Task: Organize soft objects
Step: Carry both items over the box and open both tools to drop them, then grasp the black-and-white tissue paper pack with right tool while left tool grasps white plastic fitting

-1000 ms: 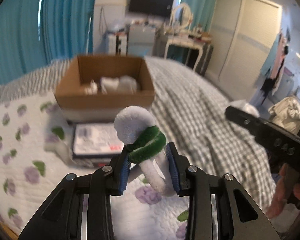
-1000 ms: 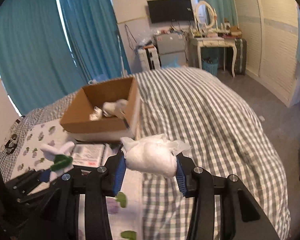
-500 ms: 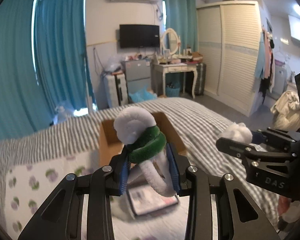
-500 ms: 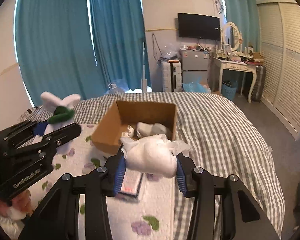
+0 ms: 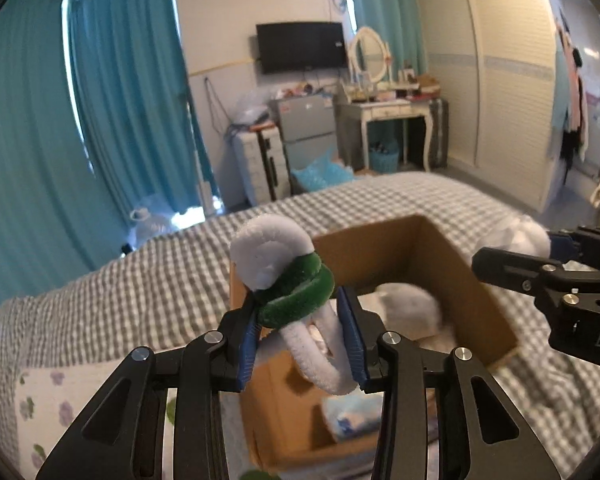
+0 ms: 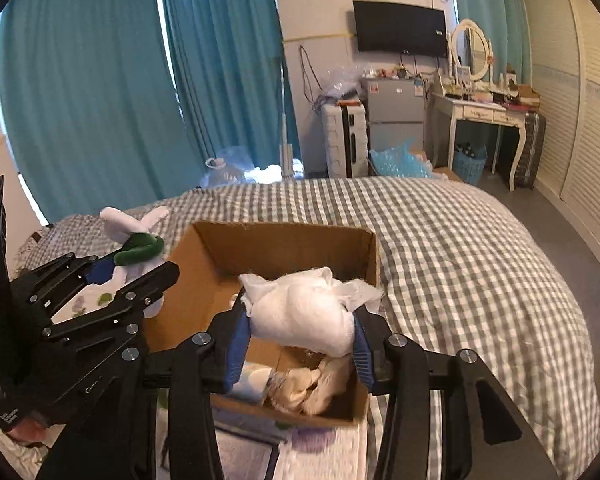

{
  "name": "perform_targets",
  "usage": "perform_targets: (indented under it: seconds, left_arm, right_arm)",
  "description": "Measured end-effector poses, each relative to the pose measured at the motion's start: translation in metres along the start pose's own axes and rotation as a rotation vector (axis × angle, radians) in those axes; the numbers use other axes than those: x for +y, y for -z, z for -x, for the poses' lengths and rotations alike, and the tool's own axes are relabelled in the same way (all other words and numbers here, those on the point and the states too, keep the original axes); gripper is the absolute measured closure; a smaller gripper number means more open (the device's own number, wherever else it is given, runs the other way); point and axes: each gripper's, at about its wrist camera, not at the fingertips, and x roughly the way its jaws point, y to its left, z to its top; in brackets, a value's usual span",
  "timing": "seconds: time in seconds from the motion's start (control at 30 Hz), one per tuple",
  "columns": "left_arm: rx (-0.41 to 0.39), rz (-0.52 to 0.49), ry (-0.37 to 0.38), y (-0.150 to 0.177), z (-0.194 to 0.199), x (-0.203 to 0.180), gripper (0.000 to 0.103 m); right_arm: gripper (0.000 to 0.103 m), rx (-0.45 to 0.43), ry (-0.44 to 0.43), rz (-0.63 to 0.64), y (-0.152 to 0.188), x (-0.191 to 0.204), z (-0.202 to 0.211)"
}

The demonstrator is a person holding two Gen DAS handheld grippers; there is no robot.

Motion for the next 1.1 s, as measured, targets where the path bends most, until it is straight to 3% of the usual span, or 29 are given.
perform_targets:
  seconds: [0.03, 0.1, 0.17, 0.2, 0.23, 0.57, 0.77, 1.1]
  left_arm:
    - [0.002, -0.006, -0.005, 0.002, -0.008, 0.001, 0.064]
    - [0.01, -0.015, -0.002, 0.005, -0.017, 0.001, 0.064]
    - [0.01, -0.023, -0.008, 0.009, -0.025, 0.002, 0.051]
    - [0.002, -0.025, -0.018, 0.01, -0.025, 0.003, 0.04]
    - [-0.009, -0.03, -0.03, 0.011, -0.025, 0.002, 0.037]
    - [-0.007, -0.032, -0.042, 0.004, -0.014, 0.004, 0.035]
    - [-0.095, 0.045, -0.001, -0.023, 0.042, 0.016, 0.035]
    - [-0.335, 0.093, -0.031, -0.056, 0.207, 0.041, 0.035]
  right_arm:
    - [0.052, 0.006, -0.002, -0.005, 0.001, -0.001, -0.008]
    - [0.028, 0.016, 0.023, -0.016, 0.005, -0.004, -0.022]
    - [0.021, 0.013, 0.032, -0.03, 0.008, -0.009, -0.031]
    - [0.019, 0.009, 0.033, -0.043, 0.009, -0.012, -0.035]
    - [0.018, 0.009, 0.029, -0.052, 0.009, -0.014, -0.037]
    - [0.01, -0.03, 0.032, -0.088, -0.001, -0.021, -0.019]
    - [0.009, -0.091, 0.064, -0.06, -0.02, -0.012, 0.04]
    - [0.009, -0.187, 0.09, 0.035, -0.041, 0.033, 0.183]
